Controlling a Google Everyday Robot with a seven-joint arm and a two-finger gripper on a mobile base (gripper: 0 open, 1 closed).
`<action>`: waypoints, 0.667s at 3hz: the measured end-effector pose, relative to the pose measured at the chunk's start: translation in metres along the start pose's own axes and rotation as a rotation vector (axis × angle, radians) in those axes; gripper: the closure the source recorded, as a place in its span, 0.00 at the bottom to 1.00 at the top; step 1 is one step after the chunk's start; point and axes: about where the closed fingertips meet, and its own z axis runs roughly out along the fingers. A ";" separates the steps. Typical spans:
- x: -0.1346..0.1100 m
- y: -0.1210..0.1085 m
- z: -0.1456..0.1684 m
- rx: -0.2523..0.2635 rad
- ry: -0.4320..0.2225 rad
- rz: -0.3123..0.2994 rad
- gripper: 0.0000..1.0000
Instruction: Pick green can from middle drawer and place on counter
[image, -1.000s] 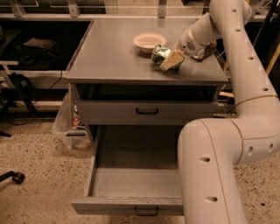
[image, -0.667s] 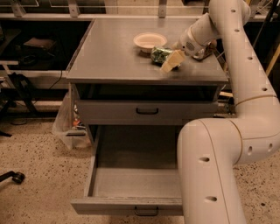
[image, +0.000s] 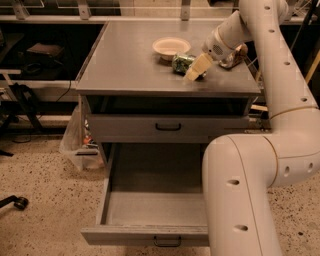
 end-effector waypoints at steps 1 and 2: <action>-0.024 0.001 -0.081 0.120 0.058 -0.003 0.00; -0.054 0.026 -0.223 0.306 0.090 0.003 0.00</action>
Offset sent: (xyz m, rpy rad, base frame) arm -0.2362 -0.1251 0.3481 -0.2613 -0.3127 -0.3677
